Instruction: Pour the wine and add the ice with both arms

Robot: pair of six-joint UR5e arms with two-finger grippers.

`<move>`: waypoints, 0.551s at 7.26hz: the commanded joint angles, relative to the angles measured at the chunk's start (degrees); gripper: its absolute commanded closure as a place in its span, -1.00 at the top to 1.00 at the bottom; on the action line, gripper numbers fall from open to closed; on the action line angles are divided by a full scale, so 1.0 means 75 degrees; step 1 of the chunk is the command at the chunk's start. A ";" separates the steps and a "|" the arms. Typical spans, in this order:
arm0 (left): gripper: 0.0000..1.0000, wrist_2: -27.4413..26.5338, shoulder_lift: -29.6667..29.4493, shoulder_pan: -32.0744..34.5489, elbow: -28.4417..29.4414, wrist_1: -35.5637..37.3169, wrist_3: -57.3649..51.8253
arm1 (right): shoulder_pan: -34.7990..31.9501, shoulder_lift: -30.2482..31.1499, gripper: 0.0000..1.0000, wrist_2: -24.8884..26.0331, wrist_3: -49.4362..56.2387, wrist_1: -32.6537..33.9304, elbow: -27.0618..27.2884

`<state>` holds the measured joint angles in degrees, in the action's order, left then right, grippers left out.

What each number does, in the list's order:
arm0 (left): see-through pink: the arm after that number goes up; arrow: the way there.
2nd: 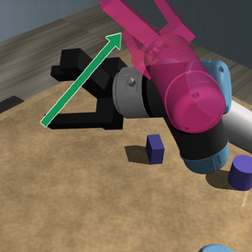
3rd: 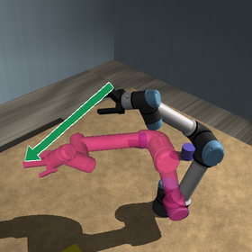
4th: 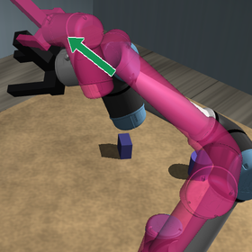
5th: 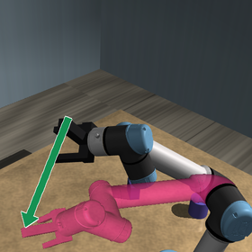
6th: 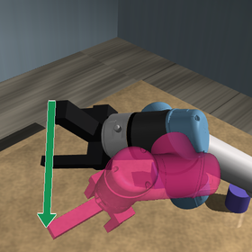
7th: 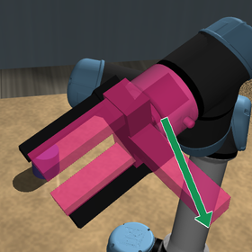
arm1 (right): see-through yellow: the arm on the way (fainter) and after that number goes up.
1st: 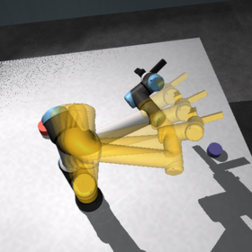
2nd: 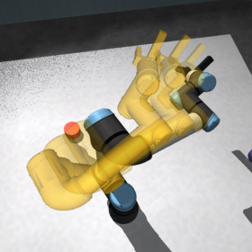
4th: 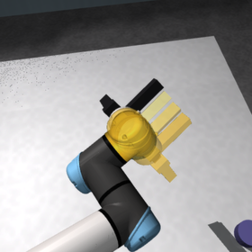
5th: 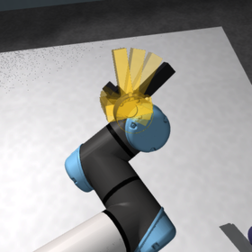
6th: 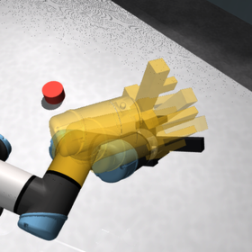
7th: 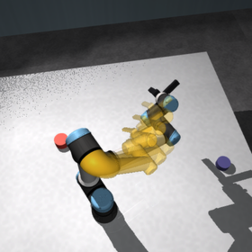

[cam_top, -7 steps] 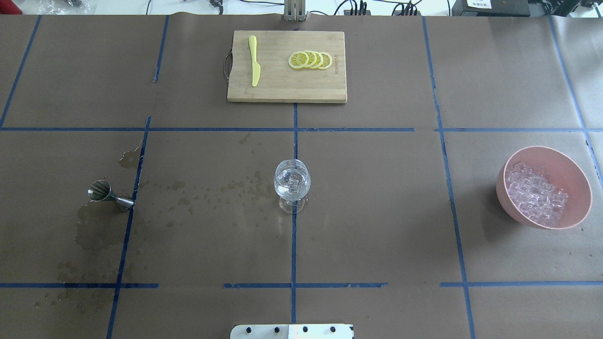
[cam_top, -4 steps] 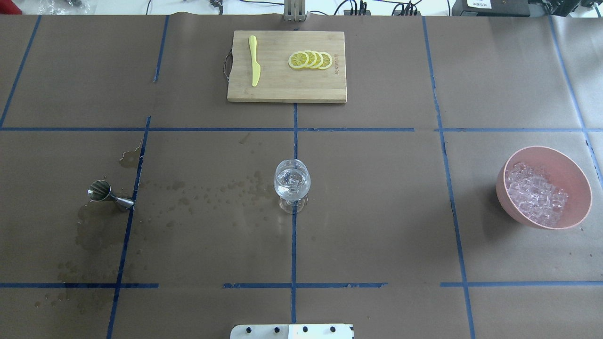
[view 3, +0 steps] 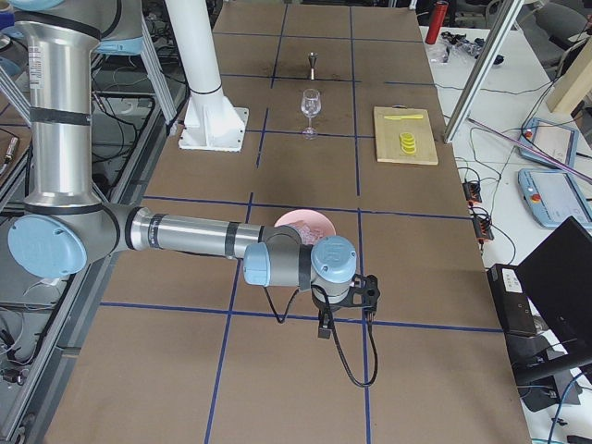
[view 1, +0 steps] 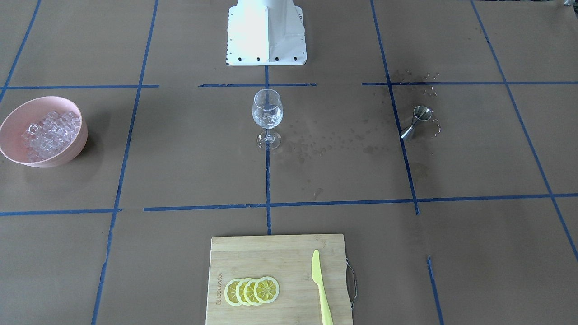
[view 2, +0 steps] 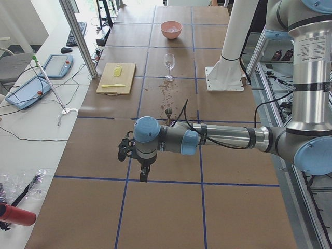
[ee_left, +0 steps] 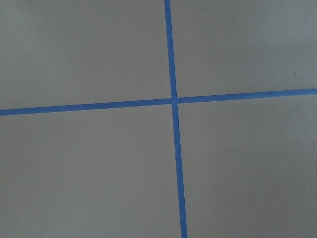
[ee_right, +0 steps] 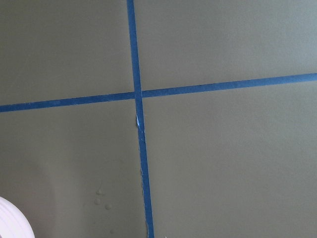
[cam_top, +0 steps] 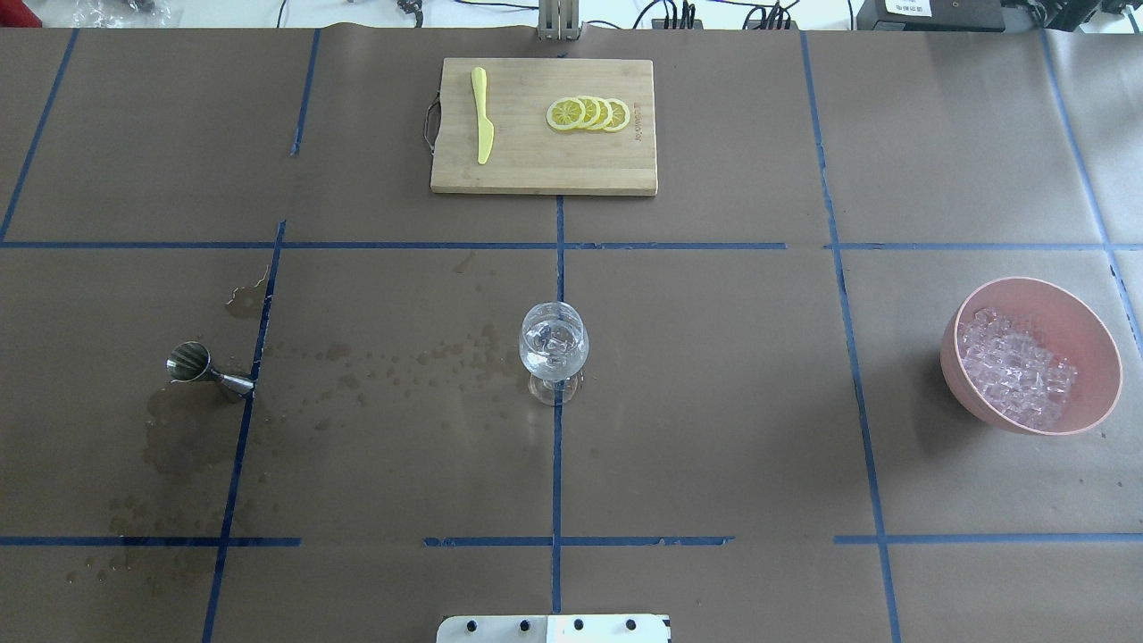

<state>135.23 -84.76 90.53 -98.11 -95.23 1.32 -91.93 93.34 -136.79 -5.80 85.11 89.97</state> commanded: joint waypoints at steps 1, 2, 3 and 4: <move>1.00 0.0004 -0.0008 0.0000 0.0003 -0.0006 0.0000 | 0.0000 0.0000 1.00 0.0004 0.0000 -0.0028 0.0004; 1.00 0.0004 -0.0008 0.0000 0.0038 -0.0018 0.0000 | 0.0000 0.0000 1.00 0.0004 0.0000 -0.0028 0.0015; 1.00 0.0016 -0.0008 0.0000 0.0073 -0.0029 -0.0011 | 0.0000 0.0000 1.00 0.0004 0.0011 -0.0040 0.0027; 1.00 0.0016 -0.0008 0.0000 0.0027 -0.0006 -0.0011 | 0.0000 -0.0012 1.00 0.0004 0.0012 -0.0040 0.0027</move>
<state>135.32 -84.81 90.53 -97.77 -95.37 1.26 -91.93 93.33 -136.76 -5.75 84.85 90.13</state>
